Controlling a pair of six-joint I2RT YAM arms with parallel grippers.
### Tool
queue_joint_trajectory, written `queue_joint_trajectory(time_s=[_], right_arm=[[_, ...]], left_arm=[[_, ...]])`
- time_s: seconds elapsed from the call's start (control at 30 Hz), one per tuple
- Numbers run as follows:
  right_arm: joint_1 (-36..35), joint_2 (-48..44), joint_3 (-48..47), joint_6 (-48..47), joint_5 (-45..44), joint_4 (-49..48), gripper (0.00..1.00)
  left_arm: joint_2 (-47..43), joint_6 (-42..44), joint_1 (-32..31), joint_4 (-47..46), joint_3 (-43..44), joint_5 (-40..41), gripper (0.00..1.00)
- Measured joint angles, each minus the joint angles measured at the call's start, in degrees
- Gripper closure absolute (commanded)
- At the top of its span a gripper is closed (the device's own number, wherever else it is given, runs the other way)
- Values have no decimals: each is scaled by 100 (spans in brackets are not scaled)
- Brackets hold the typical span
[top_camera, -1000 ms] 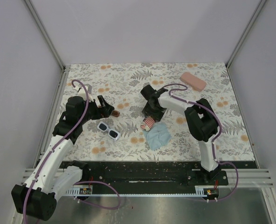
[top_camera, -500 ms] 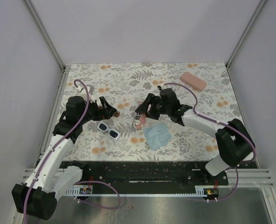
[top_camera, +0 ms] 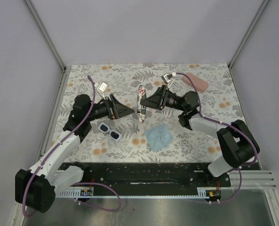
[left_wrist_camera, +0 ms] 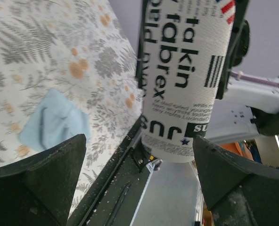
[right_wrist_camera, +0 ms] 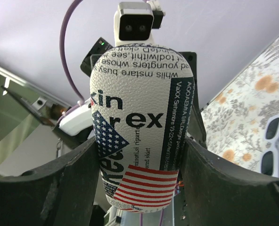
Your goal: Organize the sunglasses
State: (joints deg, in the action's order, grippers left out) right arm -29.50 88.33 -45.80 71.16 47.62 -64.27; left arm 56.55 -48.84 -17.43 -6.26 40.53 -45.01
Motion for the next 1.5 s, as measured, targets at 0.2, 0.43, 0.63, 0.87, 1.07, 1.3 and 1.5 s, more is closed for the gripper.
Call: queue_joint_trajectory(time_s=[0.2, 0.43, 0.63, 0.87, 1.07, 1.3, 1.5], right_arm=[[0, 302, -81, 752, 315, -662, 56], [2, 321, -81, 1102, 455, -844, 56], [2, 321, -85, 1241, 457, -881, 58], [4, 323, -87, 1414, 457, -890, 60], [35, 323, -87, 1353, 439, -962, 33], [39, 310, -87, 1394, 435, -1012, 13], [55, 280, -85, 1416, 444, -1010, 10]], left_arm=[[326, -601, -501, -979, 63, -164, 1], [400, -949, -656, -1753, 72, -170, 2], [713, -999, -905, -1792, 116, -170, 16], [826, -1163, -933, -2017, 116, -175, 32], [955, -1508, -938, -2341, 114, -236, 55], [984, -1613, -938, -2562, 101, -289, 61], [988, -1672, -938, -2822, 96, -328, 61]])
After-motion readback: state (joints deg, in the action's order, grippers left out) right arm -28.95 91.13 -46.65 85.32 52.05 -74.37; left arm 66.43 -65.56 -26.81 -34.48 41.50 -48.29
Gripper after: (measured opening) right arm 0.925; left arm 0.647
